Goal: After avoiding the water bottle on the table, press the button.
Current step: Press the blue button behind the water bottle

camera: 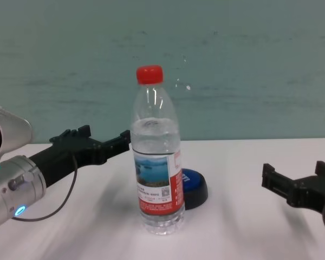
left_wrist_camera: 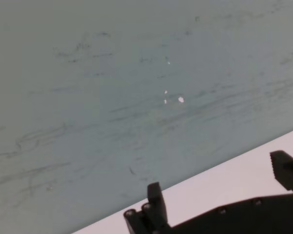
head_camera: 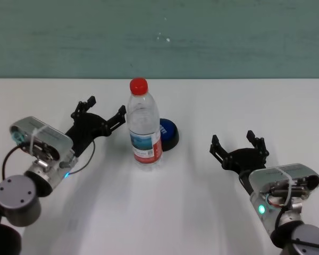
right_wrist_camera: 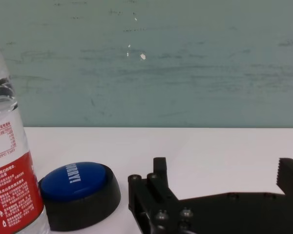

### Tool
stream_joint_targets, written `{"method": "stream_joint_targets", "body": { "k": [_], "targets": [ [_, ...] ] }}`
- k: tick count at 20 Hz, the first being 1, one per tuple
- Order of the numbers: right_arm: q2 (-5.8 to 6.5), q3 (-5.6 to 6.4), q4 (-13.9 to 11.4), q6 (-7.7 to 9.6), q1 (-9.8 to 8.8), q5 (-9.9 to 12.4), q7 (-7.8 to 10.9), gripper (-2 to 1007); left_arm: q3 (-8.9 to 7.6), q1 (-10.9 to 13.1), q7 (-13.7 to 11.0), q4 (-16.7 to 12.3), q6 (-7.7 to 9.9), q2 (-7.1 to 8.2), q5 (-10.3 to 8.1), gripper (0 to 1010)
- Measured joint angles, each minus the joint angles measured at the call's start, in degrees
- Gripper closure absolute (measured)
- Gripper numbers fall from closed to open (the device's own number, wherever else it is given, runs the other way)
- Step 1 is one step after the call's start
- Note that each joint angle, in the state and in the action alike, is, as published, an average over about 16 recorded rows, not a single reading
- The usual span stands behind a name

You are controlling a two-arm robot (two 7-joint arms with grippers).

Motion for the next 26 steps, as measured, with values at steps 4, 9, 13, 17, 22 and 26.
{"method": "stream_joint_targets", "body": {
  "k": [4,9,13,17,22,26],
  "targets": [
    [0.0,0.0,0.0,0.0,0.0,0.0,0.0,1,0.05,-0.34,0.12,0.39,-0.14,-0.25,0.25,0],
    [0.0,0.0,0.0,0.0,0.0,0.0,0.0,1,0.04,-0.55,0.23,0.61,-0.18,-0.46,0.45,0],
    [0.0,0.0,0.0,0.0,0.0,0.0,0.0,1,0.01,-0.65,0.32,0.76,-0.18,-0.57,0.58,0],
    [0.0,0.0,0.0,0.0,0.0,0.0,0.0,1,-0.03,-0.77,0.42,1.01,-0.2,-0.68,0.71,0],
    [0.0,0.0,0.0,0.0,0.0,0.0,0.0,1,-0.11,-1.03,0.56,1.54,-0.31,-0.81,0.86,0],
    [0.0,0.0,0.0,0.0,0.0,0.0,0.0,1,-0.28,-1.26,0.72,2.0,-0.4,-0.88,0.97,0]
  ]
}}
